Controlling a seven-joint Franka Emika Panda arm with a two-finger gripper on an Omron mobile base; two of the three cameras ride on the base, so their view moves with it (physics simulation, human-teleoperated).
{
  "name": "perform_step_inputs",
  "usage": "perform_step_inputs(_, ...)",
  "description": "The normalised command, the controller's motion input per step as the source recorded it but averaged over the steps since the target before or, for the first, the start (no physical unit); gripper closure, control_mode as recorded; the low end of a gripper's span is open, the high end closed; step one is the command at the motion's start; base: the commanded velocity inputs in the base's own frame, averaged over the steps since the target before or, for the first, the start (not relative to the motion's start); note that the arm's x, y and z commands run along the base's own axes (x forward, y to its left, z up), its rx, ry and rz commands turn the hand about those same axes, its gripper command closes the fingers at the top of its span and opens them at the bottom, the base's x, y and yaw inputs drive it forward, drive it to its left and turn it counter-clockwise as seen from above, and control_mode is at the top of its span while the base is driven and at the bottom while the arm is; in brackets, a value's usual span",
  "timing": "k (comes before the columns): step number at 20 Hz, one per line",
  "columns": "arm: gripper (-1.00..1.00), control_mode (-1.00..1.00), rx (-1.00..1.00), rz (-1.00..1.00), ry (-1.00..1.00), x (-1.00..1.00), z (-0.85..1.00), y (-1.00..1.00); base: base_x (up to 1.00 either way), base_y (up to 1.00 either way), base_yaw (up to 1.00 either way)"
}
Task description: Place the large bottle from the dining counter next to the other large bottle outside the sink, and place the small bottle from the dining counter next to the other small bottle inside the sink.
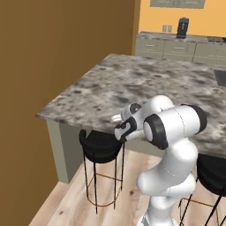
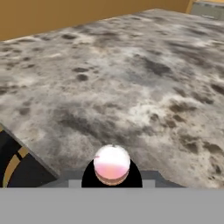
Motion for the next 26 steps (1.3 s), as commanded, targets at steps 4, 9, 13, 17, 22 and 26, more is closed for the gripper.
perform_step_inputs(4,1.0,1.0,0.0,0.0,0.0,0.0,0.0,0.0,-0.34,0.0,-0.26)
perform_step_inputs(9,1.0,1.0,0.0,0.0,0.0,0.0,0.0,0.0,-0.16,0.0,-0.35)
perform_step_inputs(13,1.0,1.0,0.0,0.0,0.0,0.0,0.0,0.0,-0.01,-0.04,-0.36)
perform_step_inputs(17,1.0,1.0,0.0,0.0,0.0,0.0,0.0,0.0,0.0,-0.11,-0.33)
perform_step_inputs(22,1.0,1.0,0.0,0.0,0.0,0.0,0.0,0.0,0.0,-0.15,-0.31)
perform_step_inputs(26,1.0,1.0,0.0,0.0,0.0,0.0,0.0,0.0,0.0,-0.2,-0.32)
